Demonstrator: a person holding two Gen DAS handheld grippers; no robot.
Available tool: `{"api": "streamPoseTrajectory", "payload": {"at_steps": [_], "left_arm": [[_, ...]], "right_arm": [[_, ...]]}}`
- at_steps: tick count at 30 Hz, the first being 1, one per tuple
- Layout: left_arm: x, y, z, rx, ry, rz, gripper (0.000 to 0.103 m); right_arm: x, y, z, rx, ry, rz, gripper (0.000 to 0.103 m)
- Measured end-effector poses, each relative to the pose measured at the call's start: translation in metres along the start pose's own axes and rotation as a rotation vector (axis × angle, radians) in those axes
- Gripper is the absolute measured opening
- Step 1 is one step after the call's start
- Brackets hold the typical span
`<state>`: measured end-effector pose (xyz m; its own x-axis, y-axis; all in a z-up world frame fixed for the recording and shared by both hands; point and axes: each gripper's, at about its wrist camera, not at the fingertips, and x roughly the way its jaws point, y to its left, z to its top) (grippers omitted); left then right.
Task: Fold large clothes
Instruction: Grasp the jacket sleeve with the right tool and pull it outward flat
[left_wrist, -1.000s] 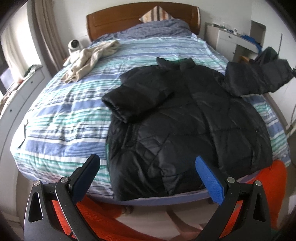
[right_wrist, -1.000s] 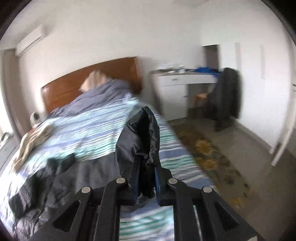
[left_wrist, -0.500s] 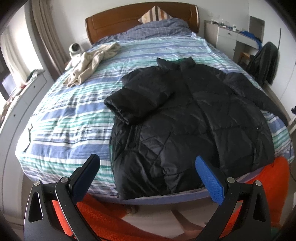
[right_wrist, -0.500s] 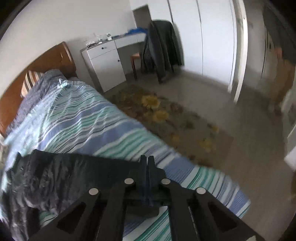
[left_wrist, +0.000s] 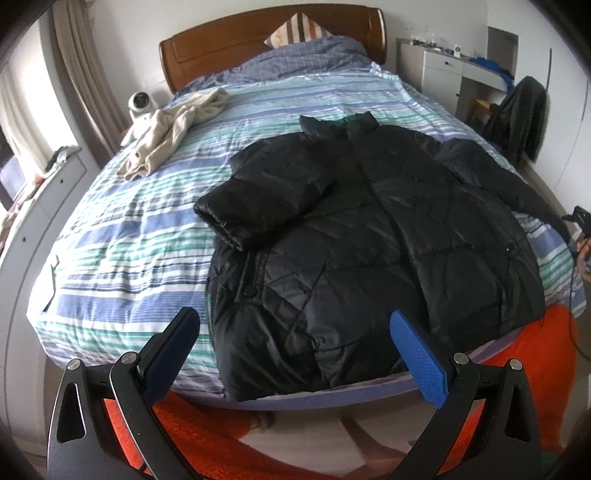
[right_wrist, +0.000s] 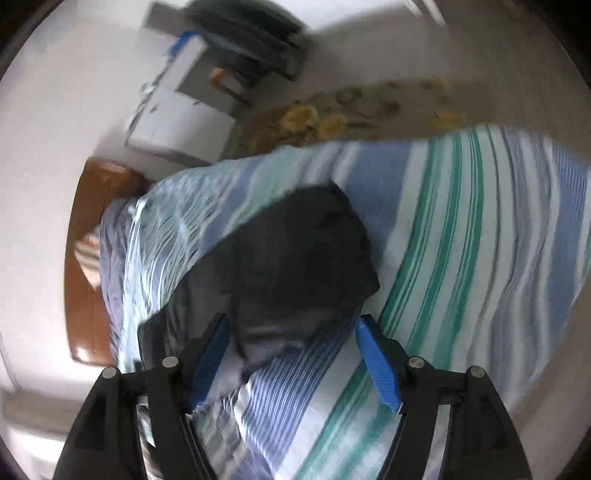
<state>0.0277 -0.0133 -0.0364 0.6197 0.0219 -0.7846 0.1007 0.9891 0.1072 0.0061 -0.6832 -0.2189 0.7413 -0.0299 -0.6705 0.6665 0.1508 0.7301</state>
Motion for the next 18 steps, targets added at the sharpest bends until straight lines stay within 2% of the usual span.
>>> {"api": "streamPoseTrajectory", "payload": {"at_steps": [1,2,3,4,6,8,9,11,15,16,18], "left_arm": [[-0.001,0.001,-0.001,-0.002,-0.001,0.003,0.103],[-0.002,0.002,-0.002,-0.005,-0.002,0.008,0.103],[-0.002,0.004,-0.003,-0.007,-0.001,0.016,0.103],[-0.003,0.006,-0.004,-0.012,-0.001,0.028,0.103],[-0.003,0.013,-0.007,-0.034,-0.001,0.046,0.103],[0.004,0.021,-0.011,-0.070,0.024,0.036,0.103],[0.010,0.024,-0.011,-0.080,0.042,0.024,0.103],[0.017,0.025,-0.011,-0.073,0.054,0.023,0.102],[0.016,0.029,-0.005,-0.011,-0.033,0.092,0.103],[0.016,0.034,-0.002,-0.007,-0.057,0.101,0.103],[0.020,0.052,0.003,-0.030,-0.086,0.096,0.103]], "right_arm": [[0.003,-0.005,0.002,0.031,-0.027,0.023,0.071],[0.007,-0.007,0.004,0.043,-0.041,0.053,0.062],[0.007,-0.005,0.004,0.028,-0.048,0.055,0.030],[0.003,-0.002,0.002,0.006,-0.072,0.041,0.020],[-0.022,0.015,-0.010,-0.128,-0.203,-0.051,0.017],[-0.030,0.021,-0.025,-0.215,-0.245,-0.186,0.017],[-0.021,0.018,-0.032,-0.233,-0.206,-0.246,0.017],[-0.014,0.016,-0.038,-0.244,-0.187,-0.273,0.017],[-0.021,0.030,-0.044,-0.337,-0.203,-0.294,0.024],[-0.023,0.029,-0.044,-0.342,-0.201,-0.287,0.028],[-0.041,0.028,-0.051,-0.338,-0.208,-0.257,0.061]]}}
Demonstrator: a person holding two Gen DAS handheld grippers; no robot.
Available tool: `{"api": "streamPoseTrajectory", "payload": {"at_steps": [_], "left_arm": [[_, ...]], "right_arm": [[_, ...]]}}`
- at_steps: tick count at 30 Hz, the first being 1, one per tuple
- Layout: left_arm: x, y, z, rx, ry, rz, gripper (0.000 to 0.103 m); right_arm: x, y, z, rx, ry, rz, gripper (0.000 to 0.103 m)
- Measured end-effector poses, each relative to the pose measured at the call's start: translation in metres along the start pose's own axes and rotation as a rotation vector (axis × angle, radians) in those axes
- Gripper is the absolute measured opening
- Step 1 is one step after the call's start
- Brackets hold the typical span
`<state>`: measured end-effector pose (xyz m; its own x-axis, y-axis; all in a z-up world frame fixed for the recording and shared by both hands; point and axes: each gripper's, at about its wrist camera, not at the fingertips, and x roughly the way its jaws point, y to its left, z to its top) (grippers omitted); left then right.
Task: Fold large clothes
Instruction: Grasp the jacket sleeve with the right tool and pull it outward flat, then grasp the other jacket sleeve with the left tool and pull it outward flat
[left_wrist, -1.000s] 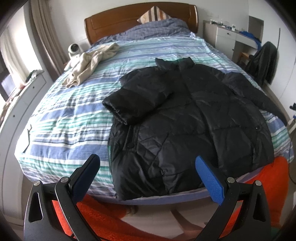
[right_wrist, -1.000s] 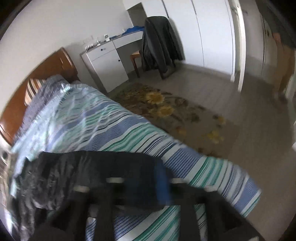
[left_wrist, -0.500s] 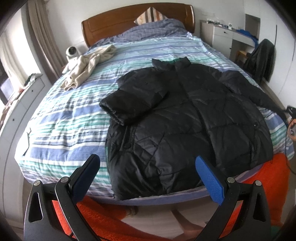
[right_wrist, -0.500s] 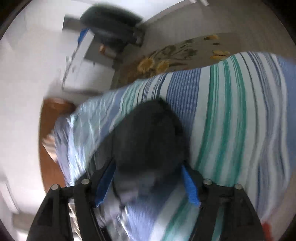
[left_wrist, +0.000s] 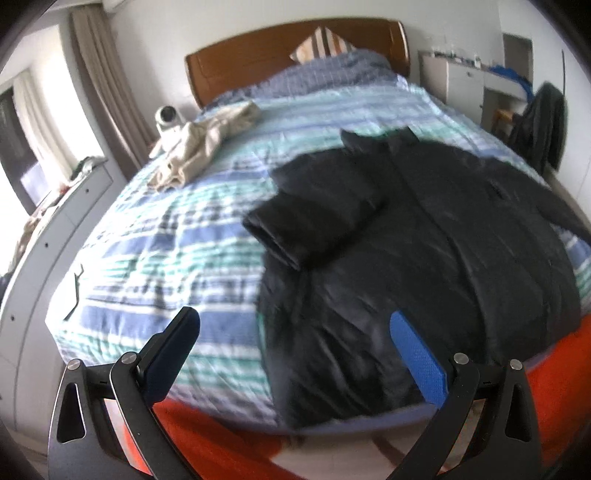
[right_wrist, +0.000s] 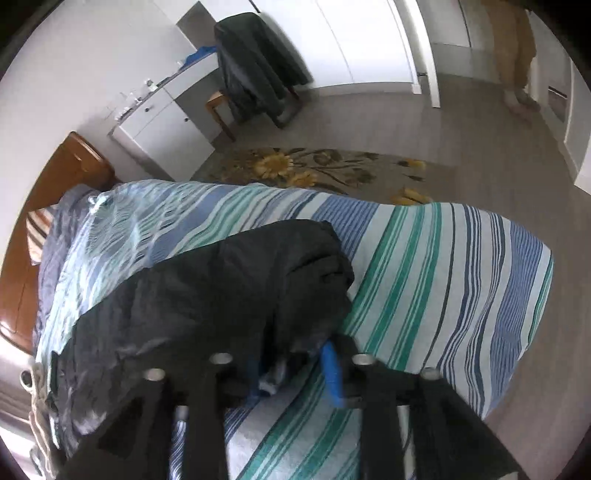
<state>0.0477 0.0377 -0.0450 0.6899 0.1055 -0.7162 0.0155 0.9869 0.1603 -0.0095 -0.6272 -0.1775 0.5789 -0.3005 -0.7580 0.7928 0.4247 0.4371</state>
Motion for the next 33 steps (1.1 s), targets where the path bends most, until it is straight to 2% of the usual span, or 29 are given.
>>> {"api": "streamPoseTrajectory", "payload": {"at_steps": [2,4,7,10,13,14,15,16,17,18,20,22,26,30,33], "left_arm": [[0.015,0.022,0.007,-0.069,0.011,-0.037,0.103],[0.035,0.041,0.014,-0.137,0.025,-0.120,0.103],[0.081,0.056,0.026,-0.204,0.060,-0.193,0.102],[0.144,0.056,0.043,-0.232,0.102,-0.220,0.103],[0.204,0.051,0.059,-0.269,0.181,-0.231,0.102],[0.219,0.050,0.061,-0.280,0.198,-0.204,0.089],[0.225,0.049,0.062,-0.290,0.197,-0.177,0.045],[0.229,0.051,0.062,-0.308,0.197,-0.192,0.029],[0.225,0.055,0.063,-0.337,0.185,-0.189,0.019],[0.216,0.059,0.064,-0.346,0.163,-0.181,0.014],[0.189,0.072,0.069,-0.327,0.099,-0.138,0.013],[0.156,0.101,0.072,-0.325,0.044,-0.095,0.013],[0.116,0.176,0.068,-0.348,0.009,0.012,0.013],[0.107,0.251,0.043,-0.374,0.040,0.190,0.013],[0.130,0.290,0.020,-0.396,0.120,0.283,0.013]], "right_arm": [[-0.026,-0.001,-0.008,-0.018,-0.047,0.012,0.066],[-0.045,0.001,-0.013,-0.076,-0.070,0.023,0.066],[-0.090,0.028,-0.044,-0.236,-0.110,0.064,0.066],[-0.129,0.064,-0.092,-0.395,-0.108,0.182,0.067],[-0.150,0.092,-0.132,-0.490,-0.078,0.277,0.067],[-0.157,0.107,-0.150,-0.523,-0.055,0.325,0.067],[-0.161,0.116,-0.160,-0.538,-0.039,0.356,0.067],[-0.168,0.127,-0.173,-0.559,-0.020,0.399,0.067],[-0.172,0.132,-0.180,-0.573,-0.012,0.423,0.067],[-0.181,0.142,-0.192,-0.603,-0.006,0.457,0.067],[-0.193,0.152,-0.206,-0.660,-0.020,0.487,0.067],[-0.208,0.163,-0.217,-0.743,-0.053,0.501,0.067],[-0.226,0.184,-0.232,-0.874,-0.109,0.526,0.067],[-0.231,0.202,-0.244,-0.918,-0.100,0.573,0.067],[-0.227,0.218,-0.259,-0.935,-0.053,0.604,0.067]]}}
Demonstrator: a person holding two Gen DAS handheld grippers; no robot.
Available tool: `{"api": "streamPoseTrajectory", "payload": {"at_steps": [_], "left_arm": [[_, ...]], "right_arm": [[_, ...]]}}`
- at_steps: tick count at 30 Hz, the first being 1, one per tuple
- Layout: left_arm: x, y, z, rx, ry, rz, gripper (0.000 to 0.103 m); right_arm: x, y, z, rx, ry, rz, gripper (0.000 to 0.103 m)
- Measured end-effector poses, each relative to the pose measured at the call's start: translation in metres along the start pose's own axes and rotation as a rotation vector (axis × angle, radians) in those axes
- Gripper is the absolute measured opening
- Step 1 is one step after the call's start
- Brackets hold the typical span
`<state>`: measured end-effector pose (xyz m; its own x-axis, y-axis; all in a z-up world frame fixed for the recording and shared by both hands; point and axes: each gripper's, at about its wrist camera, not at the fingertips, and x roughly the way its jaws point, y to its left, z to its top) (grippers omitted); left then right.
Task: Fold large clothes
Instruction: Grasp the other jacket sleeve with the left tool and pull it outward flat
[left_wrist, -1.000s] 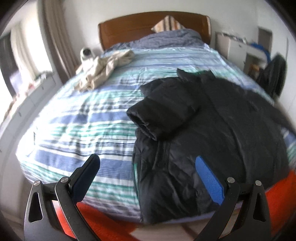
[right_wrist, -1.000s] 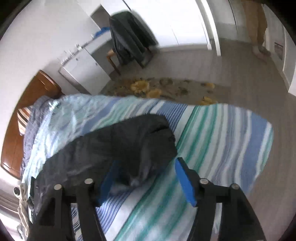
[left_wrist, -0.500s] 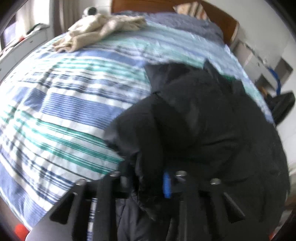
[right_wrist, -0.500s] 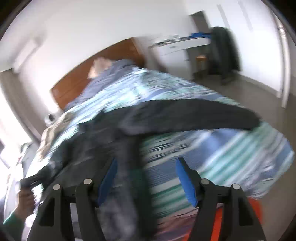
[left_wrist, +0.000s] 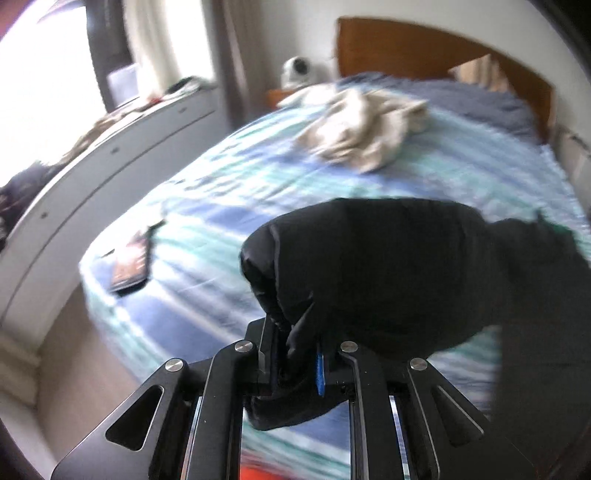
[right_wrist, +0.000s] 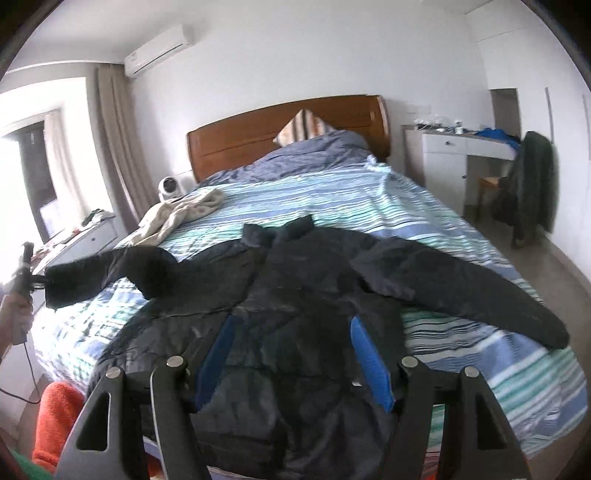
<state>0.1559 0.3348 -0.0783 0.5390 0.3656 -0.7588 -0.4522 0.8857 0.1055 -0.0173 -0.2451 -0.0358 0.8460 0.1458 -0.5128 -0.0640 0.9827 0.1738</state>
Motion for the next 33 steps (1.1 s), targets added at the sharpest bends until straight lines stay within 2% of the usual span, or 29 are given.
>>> {"api": "streamPoseTrajectory", "payload": {"at_steps": [5,10,12,13,15,17,19,21,23,25,29,32,33], "left_arm": [[0.059,0.015,-0.020,0.001,0.111,0.064,0.013],[0.082,-0.001,-0.028,0.042,0.120,0.152,0.015],[0.076,0.000,-0.034,0.048,0.118,0.194,0.033],[0.070,0.002,-0.036,0.050,0.115,0.215,0.037],[0.052,0.005,-0.039,0.054,0.096,0.212,0.057],[0.024,0.009,-0.045,0.060,0.055,0.161,0.067],[0.002,0.007,-0.050,0.073,0.031,0.093,0.070],[-0.027,-0.002,-0.063,0.099,0.022,-0.042,0.078],[-0.049,-0.022,-0.080,0.145,0.037,-0.220,0.084],[-0.066,-0.054,-0.105,0.229,0.076,-0.357,0.084],[-0.081,-0.128,-0.160,0.411,0.154,-0.513,0.084],[-0.075,-0.167,-0.187,0.481,0.215,-0.536,0.084],[-0.071,-0.173,-0.193,0.475,0.239,-0.537,0.080]], "right_arm": [[0.008,0.024,-0.004,-0.047,0.039,0.046,0.067],[0.009,0.028,-0.011,-0.058,0.066,0.038,0.067],[0.009,0.021,-0.014,-0.051,0.079,0.016,0.067],[0.009,0.015,-0.014,-0.047,0.087,-0.004,0.067],[0.009,0.002,-0.015,-0.044,0.114,-0.041,0.068],[0.010,-0.015,-0.015,-0.049,0.154,-0.097,0.074],[0.010,-0.039,-0.017,-0.053,0.193,-0.169,0.077],[0.011,-0.058,-0.017,-0.044,0.244,-0.197,0.077],[0.011,-0.074,-0.018,-0.029,0.288,-0.207,0.077],[0.017,-0.085,-0.024,-0.018,0.354,-0.164,0.077],[0.046,-0.100,-0.055,0.004,0.520,-0.108,0.077],[0.068,-0.115,-0.082,0.100,0.602,-0.026,0.077],[0.073,-0.120,-0.089,0.147,0.612,0.022,0.076]]}}
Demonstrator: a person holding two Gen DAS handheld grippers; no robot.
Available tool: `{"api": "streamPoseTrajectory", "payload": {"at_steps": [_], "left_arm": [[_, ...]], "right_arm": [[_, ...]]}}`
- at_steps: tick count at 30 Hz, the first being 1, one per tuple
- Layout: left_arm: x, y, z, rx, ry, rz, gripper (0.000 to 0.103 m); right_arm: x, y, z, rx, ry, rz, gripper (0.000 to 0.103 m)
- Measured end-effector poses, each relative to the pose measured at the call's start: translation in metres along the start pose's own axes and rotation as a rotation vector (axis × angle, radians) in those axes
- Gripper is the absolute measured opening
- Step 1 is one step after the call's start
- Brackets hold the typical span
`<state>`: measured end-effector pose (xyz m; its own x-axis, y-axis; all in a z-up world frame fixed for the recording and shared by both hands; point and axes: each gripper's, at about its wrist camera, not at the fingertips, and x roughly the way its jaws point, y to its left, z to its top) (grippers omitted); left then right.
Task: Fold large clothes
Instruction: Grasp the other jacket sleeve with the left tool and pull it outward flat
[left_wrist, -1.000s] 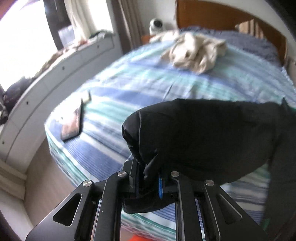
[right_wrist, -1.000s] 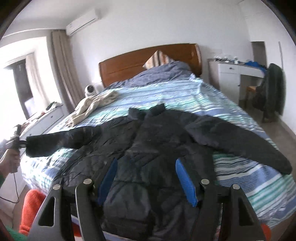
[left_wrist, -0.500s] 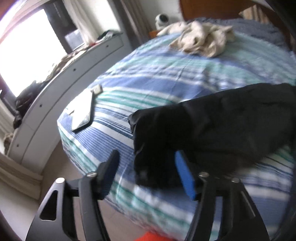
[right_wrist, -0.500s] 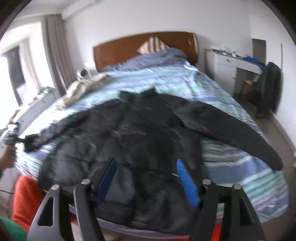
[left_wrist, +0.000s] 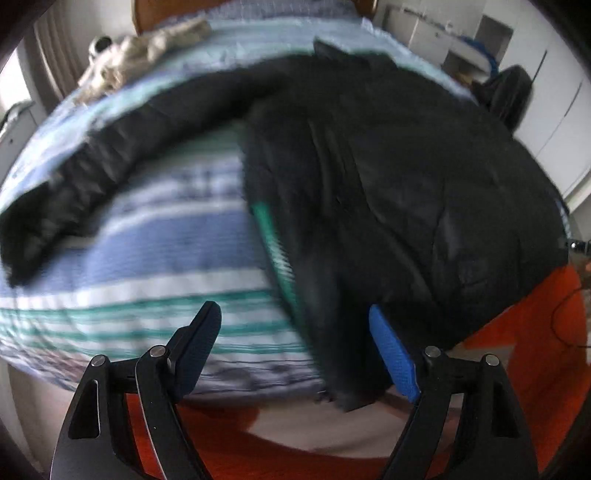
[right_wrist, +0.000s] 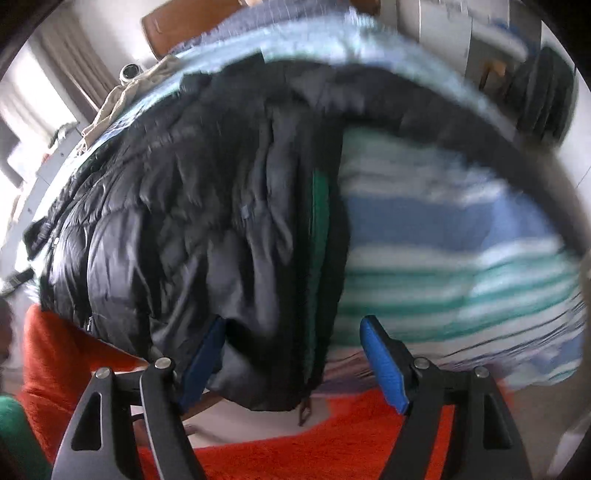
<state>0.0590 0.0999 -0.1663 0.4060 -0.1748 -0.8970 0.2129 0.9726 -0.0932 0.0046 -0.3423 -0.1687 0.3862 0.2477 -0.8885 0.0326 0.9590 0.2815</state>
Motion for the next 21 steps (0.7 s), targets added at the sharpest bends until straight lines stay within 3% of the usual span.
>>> {"api": "streamPoseTrajectory", "payload": {"at_steps": [1,2,3,7,10,13,15,21], "left_arm": [[0.007,-0.002,-0.001,-0.028,0.026,-0.028,0.071],[0.011,-0.001,-0.001,-0.062,0.046,-0.079,0.036],[0.016,-0.002,-0.002,-0.096,0.071,-0.115,0.032],[0.027,-0.020,-0.009,-0.039,0.058,-0.020,0.031],[0.028,-0.025,-0.009,-0.059,0.043,-0.008,0.032],[0.014,-0.022,-0.014,-0.088,0.021,-0.008,0.042],[-0.001,-0.012,-0.017,-0.116,0.002,0.002,0.067],[-0.068,-0.003,-0.008,-0.187,-0.179,0.069,0.098]], "right_arm": [[0.002,-0.004,-0.002,0.025,-0.005,0.028,0.072],[0.000,-0.004,-0.004,0.039,-0.016,0.038,0.044],[-0.002,-0.003,-0.005,0.046,-0.025,0.035,0.034],[0.008,0.002,-0.010,0.050,-0.009,-0.046,0.033],[0.022,0.002,-0.011,0.074,-0.012,-0.056,0.033],[0.016,0.007,-0.013,0.060,-0.031,-0.075,0.038],[0.007,0.009,-0.015,0.064,-0.040,-0.102,0.051],[-0.054,0.013,-0.012,0.066,-0.176,-0.129,0.061]]}}
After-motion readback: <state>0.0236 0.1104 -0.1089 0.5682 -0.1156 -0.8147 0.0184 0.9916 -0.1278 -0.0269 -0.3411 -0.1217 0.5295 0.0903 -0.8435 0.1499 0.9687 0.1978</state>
